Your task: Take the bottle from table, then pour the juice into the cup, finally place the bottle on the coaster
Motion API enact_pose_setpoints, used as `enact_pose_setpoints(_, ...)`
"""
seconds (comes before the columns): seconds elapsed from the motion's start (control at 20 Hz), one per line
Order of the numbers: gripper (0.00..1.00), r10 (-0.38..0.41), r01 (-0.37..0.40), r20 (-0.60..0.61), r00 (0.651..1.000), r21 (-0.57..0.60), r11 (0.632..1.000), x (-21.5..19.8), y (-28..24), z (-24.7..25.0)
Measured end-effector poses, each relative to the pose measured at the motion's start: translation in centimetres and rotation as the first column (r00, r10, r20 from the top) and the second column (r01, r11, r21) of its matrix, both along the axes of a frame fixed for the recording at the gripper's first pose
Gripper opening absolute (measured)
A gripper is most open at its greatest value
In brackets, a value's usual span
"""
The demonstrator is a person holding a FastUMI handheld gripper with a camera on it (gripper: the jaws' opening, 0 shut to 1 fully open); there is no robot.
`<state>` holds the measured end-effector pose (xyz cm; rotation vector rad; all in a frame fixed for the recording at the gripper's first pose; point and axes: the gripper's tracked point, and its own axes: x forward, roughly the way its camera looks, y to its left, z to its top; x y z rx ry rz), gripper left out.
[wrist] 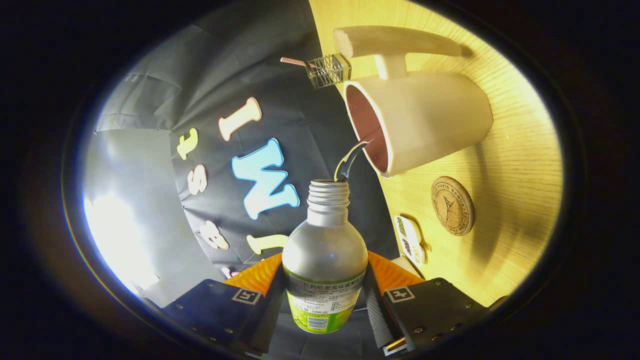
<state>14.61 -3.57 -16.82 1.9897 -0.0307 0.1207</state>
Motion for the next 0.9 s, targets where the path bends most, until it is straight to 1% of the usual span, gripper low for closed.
enact_pose_setpoints(0.4,0.75,-0.021,0.022,-0.005,1.000,0.066,0.998,0.3,-0.8,0.2)
enact_pose_setpoints(0.65,0.75,-0.039,0.038,0.007,0.999,0.084,0.996,0.5,-0.9,1.2)
enact_pose_setpoints(0.9,0.75,-0.060,0.059,0.006,0.998,0.138,0.989,0.5,-1.2,2.1)
